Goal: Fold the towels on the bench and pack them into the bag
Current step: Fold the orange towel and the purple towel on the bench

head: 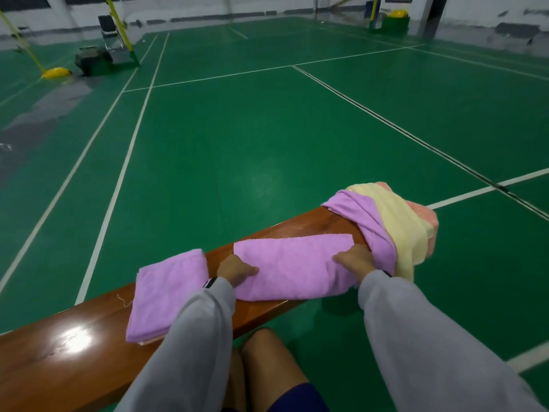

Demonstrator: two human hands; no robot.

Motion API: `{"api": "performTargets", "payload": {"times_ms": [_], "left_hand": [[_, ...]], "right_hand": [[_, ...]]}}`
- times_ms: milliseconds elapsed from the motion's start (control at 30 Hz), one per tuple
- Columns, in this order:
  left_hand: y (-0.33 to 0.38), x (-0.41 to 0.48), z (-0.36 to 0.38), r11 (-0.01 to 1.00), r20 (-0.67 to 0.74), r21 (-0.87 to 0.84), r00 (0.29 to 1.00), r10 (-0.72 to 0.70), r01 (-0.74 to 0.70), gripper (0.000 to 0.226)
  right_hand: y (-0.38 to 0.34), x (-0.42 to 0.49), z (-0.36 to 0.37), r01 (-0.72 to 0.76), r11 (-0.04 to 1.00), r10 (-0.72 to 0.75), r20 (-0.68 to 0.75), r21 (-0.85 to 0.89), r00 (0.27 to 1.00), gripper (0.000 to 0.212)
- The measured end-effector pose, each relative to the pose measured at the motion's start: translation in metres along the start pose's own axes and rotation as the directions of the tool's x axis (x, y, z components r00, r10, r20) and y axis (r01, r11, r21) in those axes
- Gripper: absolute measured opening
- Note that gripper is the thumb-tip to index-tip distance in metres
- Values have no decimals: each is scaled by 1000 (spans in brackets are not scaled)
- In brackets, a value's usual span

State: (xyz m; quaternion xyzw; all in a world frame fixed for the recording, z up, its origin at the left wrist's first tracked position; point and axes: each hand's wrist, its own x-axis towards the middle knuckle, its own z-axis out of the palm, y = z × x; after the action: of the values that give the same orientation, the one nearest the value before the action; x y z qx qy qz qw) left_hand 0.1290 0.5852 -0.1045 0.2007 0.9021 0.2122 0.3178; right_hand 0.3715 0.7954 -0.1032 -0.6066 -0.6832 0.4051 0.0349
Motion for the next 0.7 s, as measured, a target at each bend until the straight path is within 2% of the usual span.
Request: {"api": "performTargets", "payload": {"times_ms": [100, 167, 267, 333, 400, 533, 633, 700], "left_hand": [[-1, 0, 2, 987, 1, -158, 999, -35, 35, 83], [-3, 0, 0, 966, -19, -259, 999, -32, 26, 81], [-6, -3, -3, 952, -6, -306, 999, -33, 29, 83], [-8, -5, -4, 966, 6, -255, 1000, -31, 31, 80], [-9, -9, -5, 976, -8, -215, 999, -41, 39, 73], [-14, -9, -18, 957, 14, -283, 998, -62, 63, 65], [-19, -16, -23, 897, 85, -432, 995, -60, 91, 46], [-23, -21, -24, 832, 123, -542, 990, -64, 121, 48]], "right_hand": [[2, -5, -7, -63, 950, 26, 122, 305, 992, 97], [-7, -11, -13, -58, 933, 10, 135, 355, 991, 96], [-36, -21, -21, 85, 977, -97, 55, 196, 994, 77], [-64, -36, -22, 157, 985, -160, 34, 70, 987, 46], [-91, -52, -11, 202, 979, -204, 64, 36, 977, 15], [-136, -83, 35, 313, 950, -310, 104, -11, 945, 5], [-156, -99, 72, 368, 929, -363, 99, -40, 927, 7], [-160, -103, 100, 384, 923, -382, 117, 7, 917, 18]]}}
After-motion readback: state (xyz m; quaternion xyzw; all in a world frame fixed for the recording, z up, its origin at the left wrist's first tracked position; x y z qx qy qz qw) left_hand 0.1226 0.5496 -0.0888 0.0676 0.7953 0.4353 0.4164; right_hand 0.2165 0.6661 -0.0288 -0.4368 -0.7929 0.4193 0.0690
